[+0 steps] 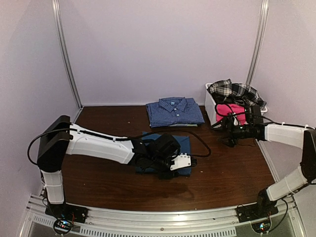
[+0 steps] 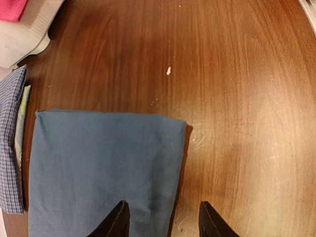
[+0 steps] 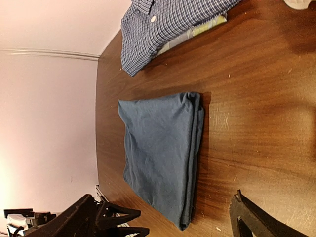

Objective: Fold and stack the mixed laundry pile
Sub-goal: Pick up the square-folded T-shirt from the center of the board, then pass from the left arm to the right, then turn over the square-folded T-shirt at the center of the board, then smooth out the square-folded T-shirt at the center of the board.

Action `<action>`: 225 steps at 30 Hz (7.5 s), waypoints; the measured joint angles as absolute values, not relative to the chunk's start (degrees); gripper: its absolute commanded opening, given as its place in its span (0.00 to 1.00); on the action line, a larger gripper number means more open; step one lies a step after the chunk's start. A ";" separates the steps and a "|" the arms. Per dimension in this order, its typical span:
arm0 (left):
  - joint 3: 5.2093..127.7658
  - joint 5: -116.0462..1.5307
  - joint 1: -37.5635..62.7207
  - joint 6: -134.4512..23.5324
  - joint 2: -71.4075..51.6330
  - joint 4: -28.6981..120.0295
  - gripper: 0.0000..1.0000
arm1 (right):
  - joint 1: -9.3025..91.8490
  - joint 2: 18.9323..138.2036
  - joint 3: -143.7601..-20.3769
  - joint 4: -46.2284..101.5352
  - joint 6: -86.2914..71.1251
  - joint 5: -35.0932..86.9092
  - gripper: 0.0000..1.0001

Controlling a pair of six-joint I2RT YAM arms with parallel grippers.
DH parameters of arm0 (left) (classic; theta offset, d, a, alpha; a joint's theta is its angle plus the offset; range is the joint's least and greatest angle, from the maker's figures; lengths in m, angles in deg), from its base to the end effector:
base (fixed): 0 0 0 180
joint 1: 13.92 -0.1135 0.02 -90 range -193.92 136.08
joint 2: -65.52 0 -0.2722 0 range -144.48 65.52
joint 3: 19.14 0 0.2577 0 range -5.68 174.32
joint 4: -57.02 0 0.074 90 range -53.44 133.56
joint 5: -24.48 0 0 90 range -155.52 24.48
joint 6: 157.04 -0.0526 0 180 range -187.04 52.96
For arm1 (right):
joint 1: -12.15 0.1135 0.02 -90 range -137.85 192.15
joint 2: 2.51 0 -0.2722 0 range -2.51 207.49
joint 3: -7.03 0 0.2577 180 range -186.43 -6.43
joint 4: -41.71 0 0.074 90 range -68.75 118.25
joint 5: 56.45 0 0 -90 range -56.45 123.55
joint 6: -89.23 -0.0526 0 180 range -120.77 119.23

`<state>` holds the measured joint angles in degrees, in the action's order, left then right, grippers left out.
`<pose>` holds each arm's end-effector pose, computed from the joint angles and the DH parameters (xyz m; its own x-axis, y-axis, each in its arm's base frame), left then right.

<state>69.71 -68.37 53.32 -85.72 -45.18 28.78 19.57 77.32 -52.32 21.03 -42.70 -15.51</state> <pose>0.1713 -0.4016 0.1752 0.0099 0.8032 -0.5956 0.9558 0.1674 0.2416 0.2874 0.0775 0.2199 -0.9189 0.3219 -0.2279 -0.0464 0.4856 0.8730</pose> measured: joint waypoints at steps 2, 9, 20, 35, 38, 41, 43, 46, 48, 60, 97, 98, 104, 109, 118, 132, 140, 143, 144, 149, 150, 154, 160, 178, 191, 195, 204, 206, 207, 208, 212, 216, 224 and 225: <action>71.99 -69.01 54.09 -87.14 -48.56 28.71 0.45 | 19.74 76.03 -49.55 22.16 -44.30 -15.95 0.90; 80.23 -69.92 54.44 -90.79 -57.28 28.54 0.41 | 21.58 74.94 -42.64 24.26 -49.45 -16.38 0.90; 81.12 -69.75 54.63 -90.09 -60.41 29.32 0.03 | 25.32 78.24 -40.19 28.59 -54.29 -17.67 0.90; 82.96 -65.46 54.37 -82.31 -58.99 28.95 0.00 | 32.92 87.05 -32.30 51.65 -69.61 -20.16 0.88; 83.05 -65.27 54.26 -81.52 -58.81 29.04 0.00 | 34.54 89.87 -30.77 57.33 -73.41 -20.80 0.87; 83.05 -65.18 54.07 -81.04 -58.64 28.99 0.00 | 36.44 91.68 -30.49 61.79 -76.21 -21.13 0.85; 83.05 -64.98 53.98 -80.95 -58.31 29.04 0.00 | 37.10 92.71 -30.49 63.71 -77.37 -21.13 0.84; 83.05 -64.61 53.82 -80.78 -57.46 29.19 0.00 | 37.60 94.59 -30.93 66.31 -79.05 -21.26 0.81; 82.89 -64.31 53.76 -80.69 -56.61 29.61 0.00 | 37.97 96.79 -32.08 68.52 -80.23 -21.32 0.77; 78.96 -61.29 53.69 -80.40 -52.39 31.57 0.00 | 38.82 110.52 -37.26 88.74 -89.91 -21.87 0.64; 64.07 -58.86 48.82 -71.57 -35.76 32.69 0.58 | 35.13 111.00 -61.15 46.31 -55.71 -19.53 0.00; 63.11 -59.04 47.60 -70.04 -34.23 32.95 0.59 | 35.13 109.93 -63.03 42.27 -52.62 -18.68 0.00; 56.99 -59.78 40.01 -60.89 -28.72 33.39 0.64 | 35.04 104.27 -72.56 21.94 -36.52 -12.08 0.00; 52.27 -60.04 33.80 -53.48 -25.68 33.30 0.65 | 34.76 101.71 -79.14 7.71 -26.88 -4.82 0.00; 49.82 -61.03 29.15 -49.11 -21.26 32.97 0.65 | 34.34 96.97 -89.00 -12.35 -16.36 7.05 0.00; 49.98 -61.92 28.23 -49.11 -22.25 32.73 0.64 | 23.59 81.17 -89.02 -34.16 -11.47 18.76 0.00; 51.05 -62.93 28.12 -49.02 -23.76 32.71 0.64 | 22.01 78.33 -94.38 -47.23 -12.56 29.65 0.00; 51.18 -63.39 28.06 -48.89 -23.87 32.40 0.64 | 22.82 78.83 -96.58 -49.70 -12.87 34.15 0.00; 51.29 -63.48 28.01 -48.87 -23.91 32.12 0.64 | 23.57 79.44 -97.26 -50.43 -13.15 36.12 0.00; 52.14 -65.51 26.88 -48.65 -24.06 30.33 0.64 | 33.75 86.65 -98.22 -51.71 -15.34 43.11 0.00; 52.14 -65.77 26.37 -48.47 -24.06 30.02 0.64 | 36.05 88.88 -98.48 -51.87 -15.90 43.72 0.00; 51.97 -66.19 24.14 -47.49 -23.93 28.93 0.64 | 43.83 99.35 -102.99 -51.65 -18.77 43.68 0.00; 49.71 -66.14 20.41 -45.02 -21.72 28.43 0.64 | 51.39 109.84 -114.53 -48.63 -22.33 39.02 0.00; 40.64 -55.56 11.44 -38.22 -15.63 27.38 0.64 | 55.85 122.80 -122.37 -13.64 -33.74 -3.90 0.57; 62.44 -47.32 24.86 -40.03 -34.68 29.63 0.42 | 41.36 106.26 -95.16 -9.31 -23.20 -2.33 0.40; 69.08 -44.39 27.99 -38.85 -44.02 31.49 0.39 | 41.75 108.66 -89.65 -7.83 -21.96 -2.81 0.38; 68.53 -43.89 27.57 -34.88 -51.43 30.04 0.37 | 45.01 110.04 -80.30 1.83 -25.78 -7.14 0.41; 67.38 -43.41 25.94 -34.29 -51.32 30.31 0.37 | 47.15 110.52 -79.84 3.71 -26.94 -8.38 0.42; 66.83 -43.41 25.37 -34.20 -50.95 30.55 0.37 | 48.42 110.61 -79.69 4.79 -27.73 -9.35 0.43; 66.41 -43.45 23.86 -34.16 -50.62 30.48 0.38 | 49.40 110.59 -79.56 5.83 -28.47 -10.57 0.44; 64.60 -44.37 19.51 -36.47 -48.41 29.21 0.45 | 51.32 107.96 -79.05 7.54 -30.75 -14.15 0.51; 63.35 -48.28 19.82 -43.14 -43.58 26.81 0.49 | 46.34 96.90 -74.99 8.96 -33.26 -15.14 0.53; 63.38 -60.33 43.33 -68.84 -33.83 26.72 0.50 | 33.49 79.24 -59.16 12.48 -37.26 -14.88 0.53; 63.31 -62.30 45.85 -71.92 -34.20 26.35 0.51 | 33.49 78.94 -57.35 12.52 -37.76 -14.94 0.53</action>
